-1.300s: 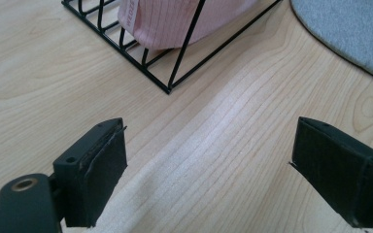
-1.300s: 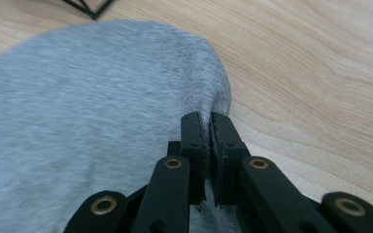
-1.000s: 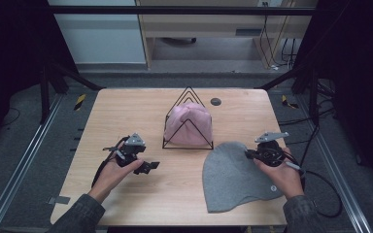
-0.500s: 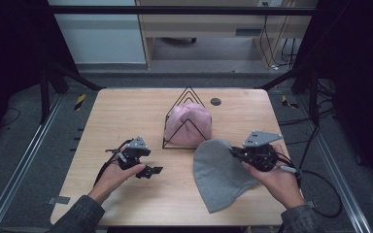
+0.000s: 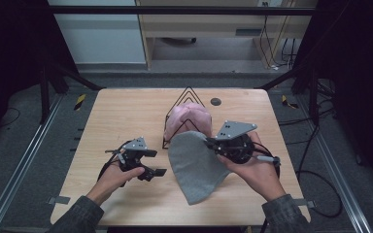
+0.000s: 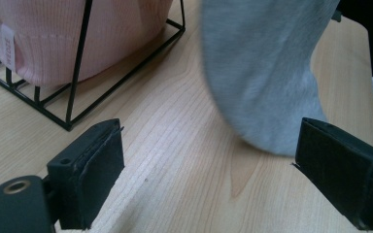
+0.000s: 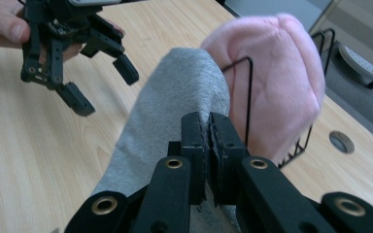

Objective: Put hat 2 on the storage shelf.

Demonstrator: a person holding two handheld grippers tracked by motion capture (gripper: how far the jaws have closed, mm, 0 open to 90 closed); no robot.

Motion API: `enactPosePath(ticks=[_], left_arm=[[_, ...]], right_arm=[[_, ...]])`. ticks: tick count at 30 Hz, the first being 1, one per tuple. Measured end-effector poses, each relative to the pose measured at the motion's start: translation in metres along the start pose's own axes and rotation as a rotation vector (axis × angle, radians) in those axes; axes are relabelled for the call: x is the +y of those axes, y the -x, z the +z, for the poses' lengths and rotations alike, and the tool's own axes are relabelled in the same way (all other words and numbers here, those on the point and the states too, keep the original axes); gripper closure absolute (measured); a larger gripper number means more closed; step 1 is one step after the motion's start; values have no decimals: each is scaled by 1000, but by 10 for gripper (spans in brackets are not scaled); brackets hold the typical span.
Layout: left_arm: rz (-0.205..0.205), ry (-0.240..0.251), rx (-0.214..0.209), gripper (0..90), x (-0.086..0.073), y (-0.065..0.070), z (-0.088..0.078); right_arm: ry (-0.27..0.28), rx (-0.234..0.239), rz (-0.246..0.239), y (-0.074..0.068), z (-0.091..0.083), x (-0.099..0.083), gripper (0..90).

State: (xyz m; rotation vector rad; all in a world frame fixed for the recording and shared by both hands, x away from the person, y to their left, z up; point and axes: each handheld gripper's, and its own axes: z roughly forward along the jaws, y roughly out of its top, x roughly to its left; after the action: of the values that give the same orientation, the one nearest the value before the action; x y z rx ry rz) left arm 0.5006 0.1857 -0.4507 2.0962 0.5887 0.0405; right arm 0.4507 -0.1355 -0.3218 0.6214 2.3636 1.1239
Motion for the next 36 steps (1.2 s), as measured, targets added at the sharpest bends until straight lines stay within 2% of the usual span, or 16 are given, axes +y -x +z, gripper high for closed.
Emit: enactPosePath(ticks=[7, 14, 18, 23, 29, 36], left_arm=[[2, -3, -1, 101, 0, 0, 0], [33, -10, 8, 109, 6, 2, -2], [61, -19, 29, 111, 21, 1, -5], [61, 6, 21, 118, 33, 1, -8], [84, 24, 24, 123, 52, 4, -8], [95, 39, 30, 135, 62, 5, -7]], right_arm=[[3, 8, -20, -1, 9, 13, 861], [7, 7, -45, -1, 4, 27, 862], [27, 5, -72, -2, -6, 43, 862], [43, 0, -84, -1, -13, 55, 862], [71, -8, -109, -3, -26, 74, 861], [72, -6, -117, -4, -26, 79, 861]])
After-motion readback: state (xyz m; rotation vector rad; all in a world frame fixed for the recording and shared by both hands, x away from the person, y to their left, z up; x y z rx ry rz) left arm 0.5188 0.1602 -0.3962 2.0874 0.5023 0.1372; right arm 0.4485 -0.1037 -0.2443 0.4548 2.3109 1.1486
